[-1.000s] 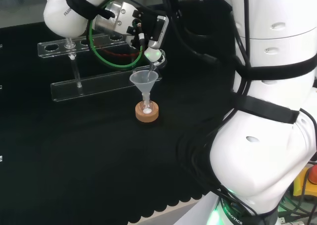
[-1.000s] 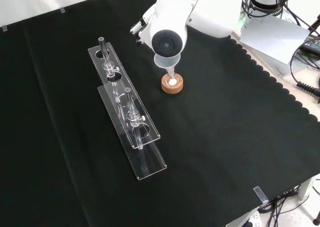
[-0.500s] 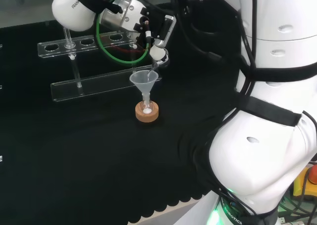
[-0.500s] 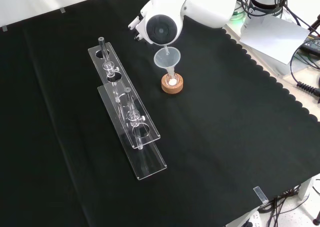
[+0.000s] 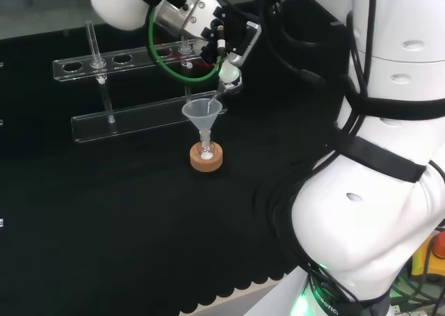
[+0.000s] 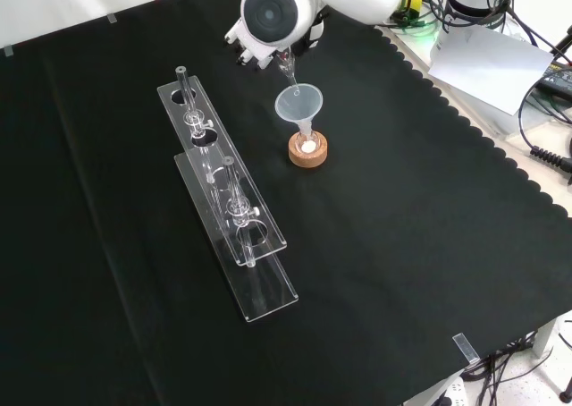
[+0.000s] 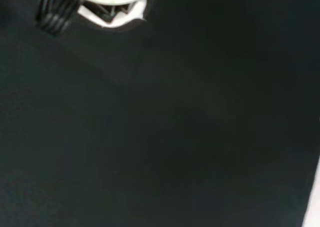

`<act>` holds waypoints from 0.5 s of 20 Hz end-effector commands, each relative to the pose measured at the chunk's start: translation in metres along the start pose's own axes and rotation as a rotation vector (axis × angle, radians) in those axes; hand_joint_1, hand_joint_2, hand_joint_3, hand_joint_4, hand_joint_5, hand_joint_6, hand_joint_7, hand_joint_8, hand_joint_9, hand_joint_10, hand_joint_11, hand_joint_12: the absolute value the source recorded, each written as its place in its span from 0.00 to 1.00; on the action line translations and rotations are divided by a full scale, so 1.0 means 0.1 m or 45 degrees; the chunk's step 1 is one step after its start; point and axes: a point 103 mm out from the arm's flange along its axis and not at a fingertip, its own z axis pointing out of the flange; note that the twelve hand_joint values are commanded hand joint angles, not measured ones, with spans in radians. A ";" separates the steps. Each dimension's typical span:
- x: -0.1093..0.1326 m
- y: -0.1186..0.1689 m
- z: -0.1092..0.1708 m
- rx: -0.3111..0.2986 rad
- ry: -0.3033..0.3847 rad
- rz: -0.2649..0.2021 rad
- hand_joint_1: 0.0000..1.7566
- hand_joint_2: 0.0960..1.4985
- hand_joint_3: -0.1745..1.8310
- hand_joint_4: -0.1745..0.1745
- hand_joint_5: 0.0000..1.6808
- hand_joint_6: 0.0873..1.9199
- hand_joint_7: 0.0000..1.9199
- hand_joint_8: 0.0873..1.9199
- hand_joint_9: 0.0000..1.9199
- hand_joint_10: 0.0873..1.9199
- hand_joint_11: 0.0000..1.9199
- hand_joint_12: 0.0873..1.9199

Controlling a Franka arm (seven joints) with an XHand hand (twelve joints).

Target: Pour all the NaCl from the weighing funnel into the round-bottom flask.

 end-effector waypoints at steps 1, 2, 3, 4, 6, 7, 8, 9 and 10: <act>-0.04 0.02 0.12 -0.018 0.086 -0.019 0.62 0.41 0.45 1.00 0.69 0.44 0.22 0.30 0.37 0.25 0.16 0.66; -0.05 0.03 0.13 -0.024 0.093 -0.019 0.62 0.41 0.45 1.00 0.69 0.44 0.22 0.30 0.37 0.25 0.16 0.66; -0.05 0.03 0.14 -0.029 0.099 -0.017 0.62 0.41 0.45 1.00 0.69 0.44 0.22 0.30 0.37 0.25 0.16 0.66; -0.05 0.04 0.15 -0.033 0.106 -0.018 0.62 0.41 0.45 1.00 0.69 0.44 0.22 0.30 0.37 0.25 0.16 0.66; -0.06 0.05 0.18 -0.044 0.124 -0.020 0.62 0.41 0.45 1.00 0.69 0.44 0.22 0.30 0.37 0.25 0.16 0.67; -0.08 0.05 0.19 -0.051 0.134 -0.020 0.62 0.41 0.45 1.00 0.69 0.44 0.22 0.30 0.37 0.25 0.16 0.67; -0.09 0.06 0.20 -0.057 0.143 -0.019 0.62 0.41 0.45 1.00 0.69 0.44 0.22 0.30 0.37 0.25 0.16 0.67; -0.10 0.06 0.21 -0.061 0.157 -0.019 0.62 0.41 0.45 1.00 0.69 0.44 0.22 0.30 0.37 0.25 0.16 0.67; -0.11 0.07 0.22 -0.063 0.168 -0.021 0.62 0.41 0.45 1.00 0.69 0.44 0.22 0.30 0.37 0.25 0.16 0.67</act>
